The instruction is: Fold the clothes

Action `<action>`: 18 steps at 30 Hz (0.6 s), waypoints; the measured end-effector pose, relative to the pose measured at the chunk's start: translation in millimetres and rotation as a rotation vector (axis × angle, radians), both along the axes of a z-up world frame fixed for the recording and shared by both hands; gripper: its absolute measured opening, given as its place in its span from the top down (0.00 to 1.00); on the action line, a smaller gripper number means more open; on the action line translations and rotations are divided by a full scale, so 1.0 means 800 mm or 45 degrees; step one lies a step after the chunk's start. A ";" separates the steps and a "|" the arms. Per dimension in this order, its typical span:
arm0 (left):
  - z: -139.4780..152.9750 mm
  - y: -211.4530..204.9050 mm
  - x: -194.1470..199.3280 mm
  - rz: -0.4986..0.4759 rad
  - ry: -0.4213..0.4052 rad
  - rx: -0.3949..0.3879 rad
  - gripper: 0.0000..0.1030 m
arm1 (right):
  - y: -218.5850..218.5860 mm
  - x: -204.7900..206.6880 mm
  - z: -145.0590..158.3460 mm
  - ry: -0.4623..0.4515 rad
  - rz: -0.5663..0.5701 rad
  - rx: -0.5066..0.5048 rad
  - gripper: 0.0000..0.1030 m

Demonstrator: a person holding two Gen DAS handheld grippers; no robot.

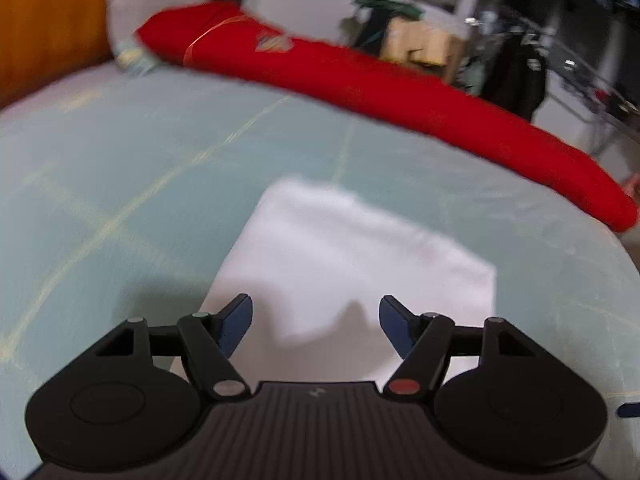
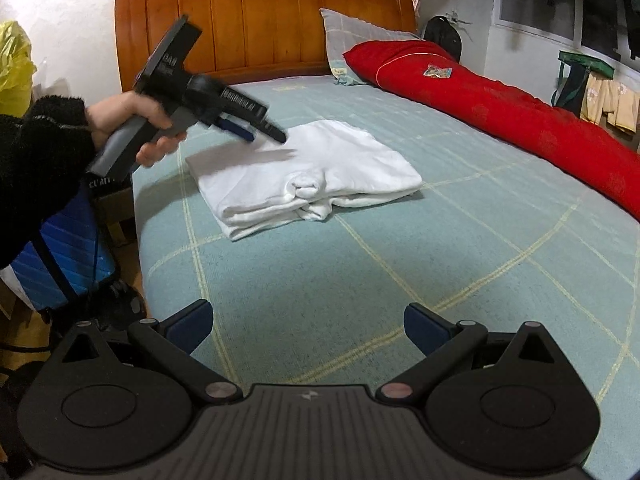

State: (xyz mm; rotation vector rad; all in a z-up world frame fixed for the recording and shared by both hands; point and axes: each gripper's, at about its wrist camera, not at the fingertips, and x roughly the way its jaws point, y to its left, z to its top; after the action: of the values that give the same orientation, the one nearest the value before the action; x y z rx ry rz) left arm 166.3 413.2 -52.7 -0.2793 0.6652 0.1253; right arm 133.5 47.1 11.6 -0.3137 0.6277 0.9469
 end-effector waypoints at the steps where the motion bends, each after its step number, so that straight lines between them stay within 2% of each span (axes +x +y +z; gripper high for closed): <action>1: 0.003 -0.001 0.014 -0.017 -0.008 0.008 0.31 | 0.001 0.000 -0.001 0.000 -0.002 0.003 0.00; 5: -0.004 0.001 0.073 -0.055 0.002 -0.026 0.30 | 0.006 -0.002 -0.005 -0.008 0.001 -0.031 0.00; 8: -0.028 0.013 0.103 0.002 0.069 -0.019 0.31 | 0.004 -0.002 -0.005 -0.023 -0.006 -0.058 0.00; 9: -0.037 0.019 0.106 0.023 0.081 -0.052 0.31 | 0.003 0.000 -0.004 -0.014 -0.009 -0.054 0.00; 11: -0.041 0.027 0.105 0.037 0.058 -0.098 0.30 | -0.001 0.003 -0.003 0.010 -0.018 -0.033 0.00; 15: -0.018 0.011 0.089 0.040 0.065 -0.023 0.32 | -0.007 0.006 0.000 0.020 -0.045 0.006 0.00; 18: -0.002 -0.013 0.072 -0.063 0.039 0.019 0.30 | -0.009 0.005 0.004 0.030 -0.046 0.037 0.00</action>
State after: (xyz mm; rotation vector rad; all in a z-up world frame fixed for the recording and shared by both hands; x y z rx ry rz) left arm 223.9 402.8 -54.2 -0.2469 0.7006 0.0868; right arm 137.6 39.8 14.7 -0.2646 0.6388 0.9257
